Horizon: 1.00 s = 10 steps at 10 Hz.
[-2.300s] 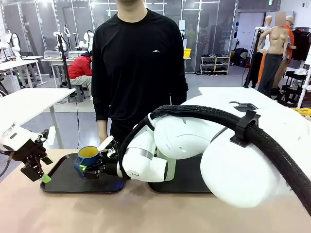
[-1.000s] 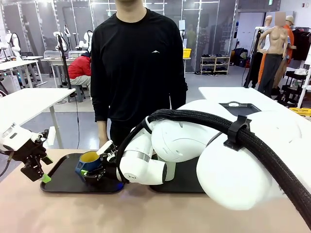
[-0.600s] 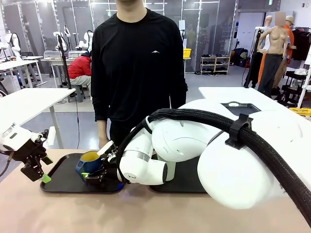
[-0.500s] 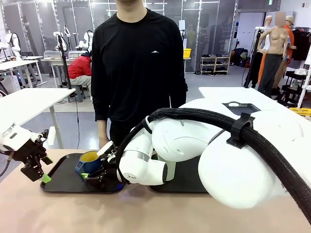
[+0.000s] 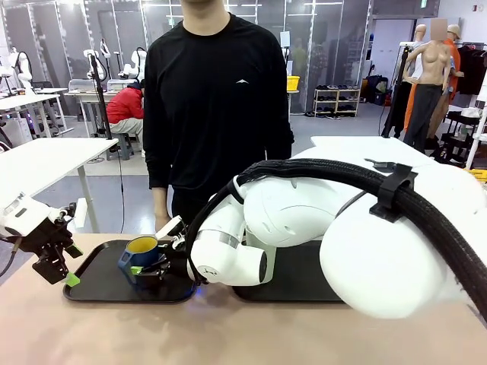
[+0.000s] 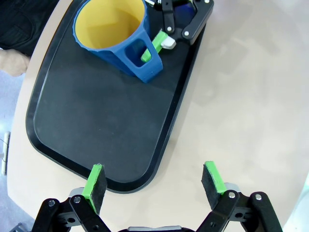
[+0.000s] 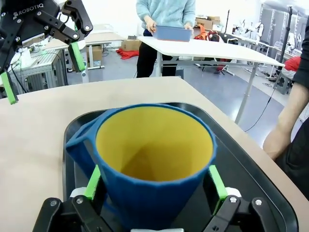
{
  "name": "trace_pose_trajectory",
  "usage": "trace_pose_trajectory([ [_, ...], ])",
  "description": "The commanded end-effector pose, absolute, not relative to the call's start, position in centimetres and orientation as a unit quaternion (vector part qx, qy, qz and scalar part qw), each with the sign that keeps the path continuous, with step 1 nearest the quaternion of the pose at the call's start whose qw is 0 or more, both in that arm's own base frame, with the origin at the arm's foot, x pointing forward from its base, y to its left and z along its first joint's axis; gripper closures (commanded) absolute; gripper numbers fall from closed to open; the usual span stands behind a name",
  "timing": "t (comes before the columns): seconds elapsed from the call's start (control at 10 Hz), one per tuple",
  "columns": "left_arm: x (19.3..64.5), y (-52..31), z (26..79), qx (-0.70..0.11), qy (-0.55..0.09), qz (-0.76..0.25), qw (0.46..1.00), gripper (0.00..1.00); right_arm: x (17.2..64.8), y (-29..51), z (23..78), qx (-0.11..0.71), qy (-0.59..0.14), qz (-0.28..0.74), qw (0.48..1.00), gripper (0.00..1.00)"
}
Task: Sort and store the cups by type.
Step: Pick up the Handle plastic cup and place it into the empty Flat Tray.
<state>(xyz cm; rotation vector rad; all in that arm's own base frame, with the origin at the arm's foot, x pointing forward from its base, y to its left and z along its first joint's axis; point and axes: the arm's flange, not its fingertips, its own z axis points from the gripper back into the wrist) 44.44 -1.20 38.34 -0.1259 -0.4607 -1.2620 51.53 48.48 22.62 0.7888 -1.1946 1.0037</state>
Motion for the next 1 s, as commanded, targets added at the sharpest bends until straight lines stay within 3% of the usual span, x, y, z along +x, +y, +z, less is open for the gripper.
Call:
trace_pose_trajectory([
  [0.0,44.5,-1.2,38.1,-0.055,-0.22,-0.58,0.782,0.0,47.0,47.5,21.5,0.326,-0.53,0.435,0.651,0.0],
  [0.9,44.5,-1.2,38.1,-0.055,-0.22,-0.58,0.782,0.0,43.7,43.0,23.3,0.334,-0.495,0.452,0.663,0.0],
])
